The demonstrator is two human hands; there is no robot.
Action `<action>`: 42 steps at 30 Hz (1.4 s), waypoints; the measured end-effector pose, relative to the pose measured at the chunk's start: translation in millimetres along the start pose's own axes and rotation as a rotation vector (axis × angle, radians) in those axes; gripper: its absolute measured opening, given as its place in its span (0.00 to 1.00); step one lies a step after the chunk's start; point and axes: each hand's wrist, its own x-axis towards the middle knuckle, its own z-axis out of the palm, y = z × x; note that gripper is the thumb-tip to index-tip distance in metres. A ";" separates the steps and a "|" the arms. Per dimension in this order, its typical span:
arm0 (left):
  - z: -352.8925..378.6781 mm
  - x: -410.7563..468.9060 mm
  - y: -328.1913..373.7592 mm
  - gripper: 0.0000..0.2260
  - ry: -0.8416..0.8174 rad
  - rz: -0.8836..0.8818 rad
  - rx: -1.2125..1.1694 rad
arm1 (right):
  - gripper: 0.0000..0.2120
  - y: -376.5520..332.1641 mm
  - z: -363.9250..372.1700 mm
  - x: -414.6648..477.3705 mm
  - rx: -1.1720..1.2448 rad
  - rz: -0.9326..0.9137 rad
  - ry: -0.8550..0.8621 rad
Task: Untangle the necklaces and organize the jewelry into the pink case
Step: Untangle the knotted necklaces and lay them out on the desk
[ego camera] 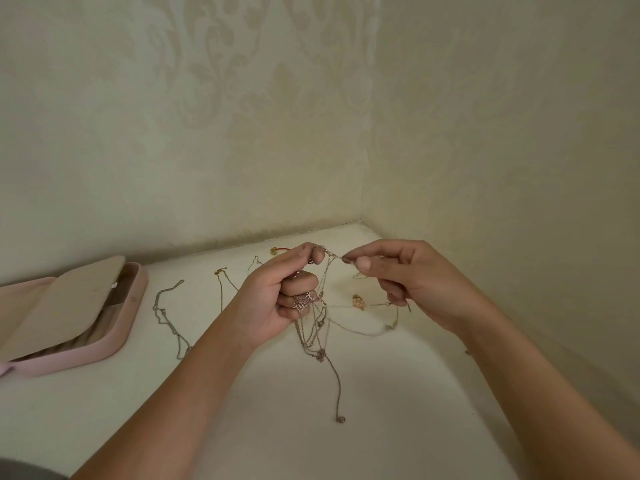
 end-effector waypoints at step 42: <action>0.8 -2.2 -1.2 0.11 -0.084 -0.026 -0.049 | 0.03 11.7 21.7 4.9 0.108 0.129 0.122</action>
